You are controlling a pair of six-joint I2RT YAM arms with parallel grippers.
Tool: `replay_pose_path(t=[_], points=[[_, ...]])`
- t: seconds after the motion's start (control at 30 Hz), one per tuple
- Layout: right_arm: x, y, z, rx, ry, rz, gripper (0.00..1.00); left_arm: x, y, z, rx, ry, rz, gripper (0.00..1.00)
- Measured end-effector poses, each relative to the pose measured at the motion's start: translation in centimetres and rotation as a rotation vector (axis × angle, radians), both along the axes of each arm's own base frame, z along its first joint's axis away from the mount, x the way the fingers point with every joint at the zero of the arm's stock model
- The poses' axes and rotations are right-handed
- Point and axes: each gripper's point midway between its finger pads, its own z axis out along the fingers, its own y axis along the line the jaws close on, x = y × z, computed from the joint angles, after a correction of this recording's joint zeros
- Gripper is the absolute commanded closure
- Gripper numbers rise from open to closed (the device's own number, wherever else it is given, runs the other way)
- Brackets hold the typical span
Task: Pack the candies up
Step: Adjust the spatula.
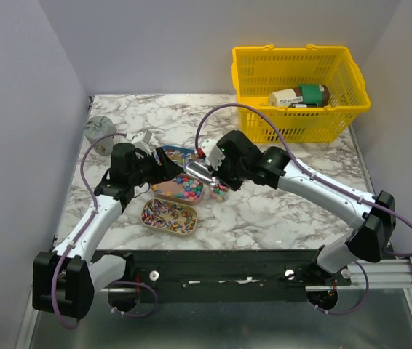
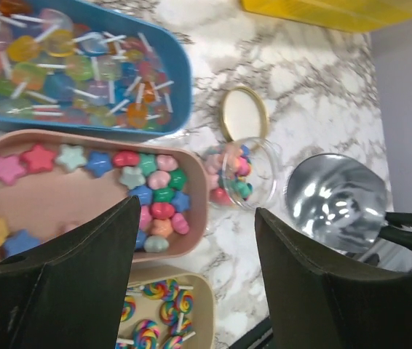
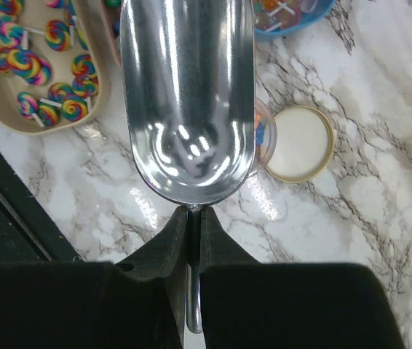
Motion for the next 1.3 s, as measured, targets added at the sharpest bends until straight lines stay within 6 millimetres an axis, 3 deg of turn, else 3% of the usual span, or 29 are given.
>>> replay_pose_path(t=[0.23, 0.5, 0.8, 1.03, 1.17, 1.3], points=[[-1.2, 1.9, 1.4, 0.085, 0.048, 0.080, 0.99, -0.7, -2.0, 1.0, -0.061, -0.035, -0.113, 0.26], [-1.7, 2.2, 1.5, 0.098, 0.064, 0.106, 0.99, -1.4, -3.8, 1.3, -0.156, -0.002, -0.206, 0.26], [-0.1, 0.9, 1.0, 0.045, 0.014, -0.003, 0.99, 0.4, -0.1, 0.1, 0.013, 0.059, 0.050, 0.24], [0.0, 0.3, -1.3, -0.036, 0.055, -0.028, 0.99, 0.4, 1.2, 0.8, 0.044, 0.037, 0.124, 0.21], [-0.2, 0.0, -2.4, -0.073, 0.082, -0.022, 0.99, 0.2, 0.0, 2.1, -0.005, -0.001, 0.055, 0.24], [-0.9, 0.4, -2.5, -0.061, 0.109, 0.021, 0.99, -0.4, -2.7, 2.9, -0.098, -0.016, -0.109, 0.32]])
